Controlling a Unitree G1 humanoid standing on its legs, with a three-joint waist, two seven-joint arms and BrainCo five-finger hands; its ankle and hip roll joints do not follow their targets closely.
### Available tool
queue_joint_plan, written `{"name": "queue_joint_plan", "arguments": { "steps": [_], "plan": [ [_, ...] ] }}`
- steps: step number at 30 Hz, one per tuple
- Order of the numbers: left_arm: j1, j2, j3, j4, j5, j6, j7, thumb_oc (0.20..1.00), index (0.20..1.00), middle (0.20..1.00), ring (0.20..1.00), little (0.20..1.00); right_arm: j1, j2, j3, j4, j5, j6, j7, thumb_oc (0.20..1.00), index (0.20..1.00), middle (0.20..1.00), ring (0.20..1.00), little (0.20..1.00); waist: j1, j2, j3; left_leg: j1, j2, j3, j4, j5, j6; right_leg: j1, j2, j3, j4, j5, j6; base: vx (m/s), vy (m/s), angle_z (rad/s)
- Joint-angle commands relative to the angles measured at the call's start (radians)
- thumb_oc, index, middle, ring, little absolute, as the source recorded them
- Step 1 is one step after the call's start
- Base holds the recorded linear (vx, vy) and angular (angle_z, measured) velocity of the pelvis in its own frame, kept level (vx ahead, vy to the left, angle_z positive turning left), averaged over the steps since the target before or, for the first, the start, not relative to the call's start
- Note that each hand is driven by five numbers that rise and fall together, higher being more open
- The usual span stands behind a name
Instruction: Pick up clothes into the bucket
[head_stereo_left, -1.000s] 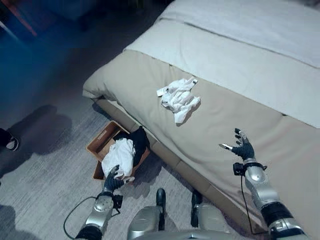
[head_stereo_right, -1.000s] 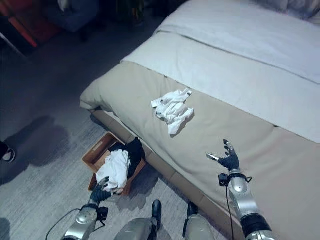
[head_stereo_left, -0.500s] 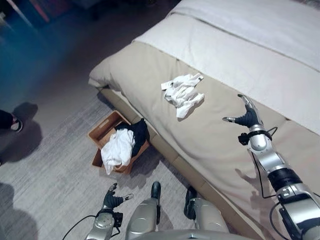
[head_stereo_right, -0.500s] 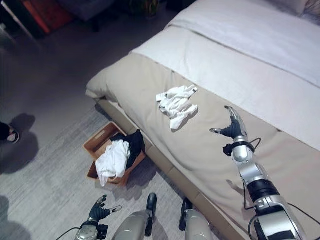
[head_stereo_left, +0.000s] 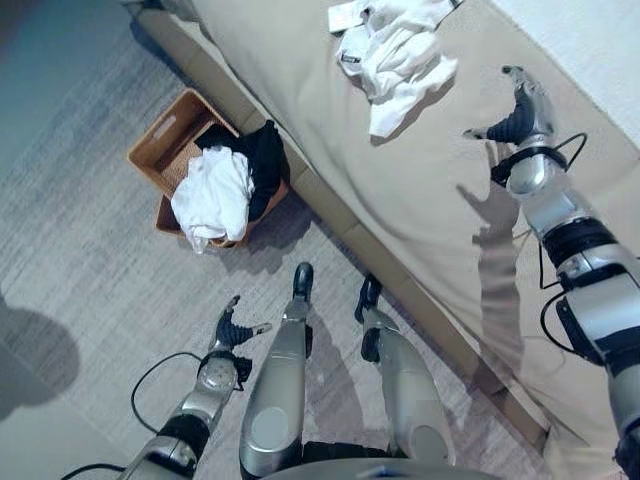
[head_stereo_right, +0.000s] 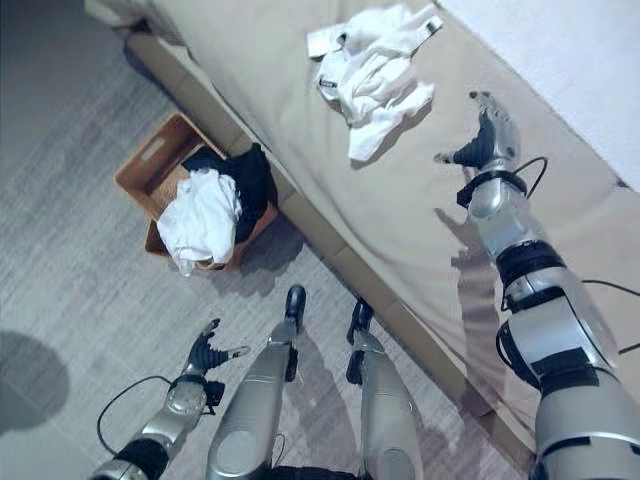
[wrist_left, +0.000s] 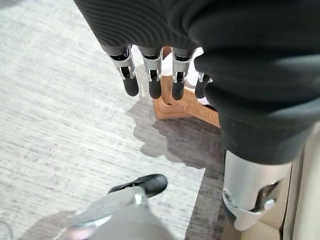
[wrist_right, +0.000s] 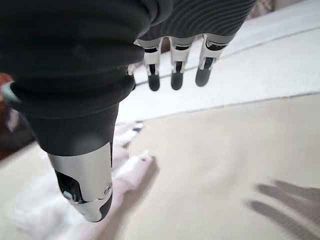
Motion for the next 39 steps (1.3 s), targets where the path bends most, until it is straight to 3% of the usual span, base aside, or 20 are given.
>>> {"name": "queue_joint_plan", "arguments": {
  "steps": [1, 19, 33, 34, 35, 36, 38, 39],
  "plan": [
    [0.018, 0.033, -0.039, -0.055, -0.031, -0.025, 0.044, 1.000, 1.000, 1.000, 1.000, 1.000, -0.117, -0.072, 0.040, -0.003, 0.016, 0.010, -0.107, 1.000, 1.000, 1.000, 1.000, 1.000, 0.007, -0.045, -0.011, -0.082, -0.044, -0.008, 0.090, -0.049, 0.010, 0.023, -0.066, 0.032, -0.059, 0.052, 0.130, 0.00, 0.109, 0.11],
    [-0.021, 0.030, -0.085, -0.056, -0.097, -0.031, 0.101, 1.000, 1.000, 1.000, 1.000, 1.000, -0.368, -0.037, 0.180, 0.064, 0.050, 0.017, -0.189, 1.000, 1.000, 1.000, 1.000, 1.000, 0.027, -0.058, -0.011, -0.268, -0.088, -0.041, 0.124, -0.052, 0.012, -0.094, -0.104, -0.021, -0.084, 0.074, 0.155, 0.03, 0.053, 0.11],
    [-0.033, 0.026, -0.088, -0.107, -0.180, -0.035, 0.067, 1.000, 1.000, 1.000, 1.000, 1.000, -0.426, -0.026, 0.227, 0.216, 0.172, 0.032, -0.011, 1.000, 1.000, 1.000, 1.000, 1.000, 0.057, -0.062, -0.011, -0.319, -0.095, -0.072, 0.125, -0.043, 0.005, -0.122, -0.103, -0.064, -0.096, 0.080, 0.154, 0.02, -0.013, 0.06],
    [-0.021, 0.029, -0.089, -0.114, -0.183, -0.033, 0.058, 1.000, 1.000, 1.000, 1.000, 1.000, -0.431, -0.025, 0.247, 0.236, 0.168, 0.040, 0.008, 1.000, 1.000, 1.000, 1.000, 1.000, 0.063, -0.059, -0.011, -0.292, -0.087, -0.077, 0.119, -0.074, 0.000, -0.101, -0.093, -0.057, -0.097, 0.057, 0.159, 0.00, 0.000, 0.00],
    [-0.030, 0.028, -0.087, -0.119, -0.186, -0.032, 0.059, 1.000, 1.000, 1.000, 1.000, 1.000, -0.441, -0.036, 0.238, 0.243, 0.183, 0.042, 0.010, 1.000, 1.000, 1.000, 1.000, 1.000, 0.061, -0.059, -0.011, -0.325, -0.095, -0.076, 0.114, -0.037, 0.004, -0.131, -0.100, -0.069, -0.102, 0.082, 0.153, 0.09, -0.044, 0.02],
    [-0.018, 0.025, -0.091, -0.122, -0.190, -0.031, 0.056, 1.000, 1.000, 1.000, 1.000, 1.000, -0.433, -0.035, 0.246, 0.247, 0.182, 0.042, 0.014, 1.000, 1.000, 1.000, 1.000, 1.000, 0.067, -0.055, -0.011, -0.298, -0.087, -0.079, 0.113, -0.070, 0.000, -0.110, -0.092, -0.060, -0.100, 0.059, 0.159, 0.00, 0.000, 0.00],
    [-0.028, 0.029, -0.091, -0.138, -0.198, -0.032, 0.051, 1.000, 1.000, 1.000, 1.000, 1.000, -0.454, -0.047, 0.257, 0.257, 0.182, 0.042, 0.025, 1.000, 1.000, 1.000, 1.000, 1.000, 0.065, -0.054, -0.011, -0.340, -0.095, -0.078, 0.105, -0.029, 0.002, -0.146, -0.098, -0.077, -0.108, 0.086, 0.153, 0.01, -0.018, 0.01],
    [-0.013, 0.029, -0.090, -0.147, -0.205, -0.031, 0.048, 1.000, 1.000, 1.000, 1.000, 1.000, -0.447, -0.049, 0.267, 0.253, 0.189, 0.040, 0.037, 1.000, 1.000, 1.000, 1.000, 1.000, 0.070, -0.051, -0.011, -0.317, -0.086, -0.085, 0.094, -0.055, -0.004, -0.129, -0.087, -0.070, -0.112, 0.068, 0.159, 0.00, 0.000, 0.00]
  ]
}}
